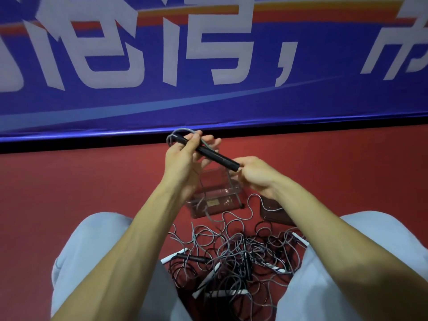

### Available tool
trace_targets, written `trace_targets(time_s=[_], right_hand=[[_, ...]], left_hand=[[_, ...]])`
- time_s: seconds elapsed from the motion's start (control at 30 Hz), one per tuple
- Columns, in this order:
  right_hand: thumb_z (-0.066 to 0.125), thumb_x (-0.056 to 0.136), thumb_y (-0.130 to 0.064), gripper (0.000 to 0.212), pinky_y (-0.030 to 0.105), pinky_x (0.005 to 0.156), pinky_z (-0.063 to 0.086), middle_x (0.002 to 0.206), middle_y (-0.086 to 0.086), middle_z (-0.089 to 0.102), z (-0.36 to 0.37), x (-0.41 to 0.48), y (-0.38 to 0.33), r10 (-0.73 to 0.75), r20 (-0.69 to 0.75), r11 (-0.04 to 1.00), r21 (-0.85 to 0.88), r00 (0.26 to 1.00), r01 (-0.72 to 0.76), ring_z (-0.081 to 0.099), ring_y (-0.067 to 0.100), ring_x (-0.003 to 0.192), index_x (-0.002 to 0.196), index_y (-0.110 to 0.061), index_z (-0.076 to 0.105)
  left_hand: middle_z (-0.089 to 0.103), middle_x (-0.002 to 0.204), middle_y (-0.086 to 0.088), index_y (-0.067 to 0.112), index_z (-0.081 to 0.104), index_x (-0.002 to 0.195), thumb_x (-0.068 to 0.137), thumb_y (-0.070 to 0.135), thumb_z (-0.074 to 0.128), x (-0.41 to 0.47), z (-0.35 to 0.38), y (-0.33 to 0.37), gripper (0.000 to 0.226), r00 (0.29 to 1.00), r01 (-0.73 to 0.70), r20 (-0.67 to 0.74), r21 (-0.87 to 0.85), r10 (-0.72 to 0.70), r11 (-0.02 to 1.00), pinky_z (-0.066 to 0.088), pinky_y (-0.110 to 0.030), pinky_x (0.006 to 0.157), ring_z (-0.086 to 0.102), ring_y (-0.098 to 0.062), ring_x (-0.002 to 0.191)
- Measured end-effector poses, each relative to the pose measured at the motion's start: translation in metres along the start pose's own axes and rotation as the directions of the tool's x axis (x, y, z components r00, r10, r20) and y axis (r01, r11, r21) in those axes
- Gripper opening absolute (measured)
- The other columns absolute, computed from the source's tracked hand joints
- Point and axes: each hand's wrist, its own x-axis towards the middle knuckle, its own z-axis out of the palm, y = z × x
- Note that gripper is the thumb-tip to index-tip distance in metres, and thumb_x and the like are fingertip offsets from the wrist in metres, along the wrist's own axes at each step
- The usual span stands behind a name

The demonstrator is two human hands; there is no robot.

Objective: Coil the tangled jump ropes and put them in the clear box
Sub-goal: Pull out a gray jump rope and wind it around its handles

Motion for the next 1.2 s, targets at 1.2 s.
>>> trace_targets(time_s=[1.2], right_hand=[[0.052,0.099,-0.021,0.032,0.028,0.049,0.057,0.072,0.016,0.069,-0.02,-0.019,-0.021,-0.009,-0.338,0.998,0.057,0.941,0.03,0.069,0.028,0.057,0.086,0.006,0.063]], left_hand=[[0.067,0.094,-0.017,0.018,0.041,0.087,0.101,0.029,0.046,0.005,-0.026,-0.03,0.018,0.946,-0.294,0.279,0.953,-0.164,-0.075,0.048,-0.043,0.071,0.06,-0.041,0.086]])
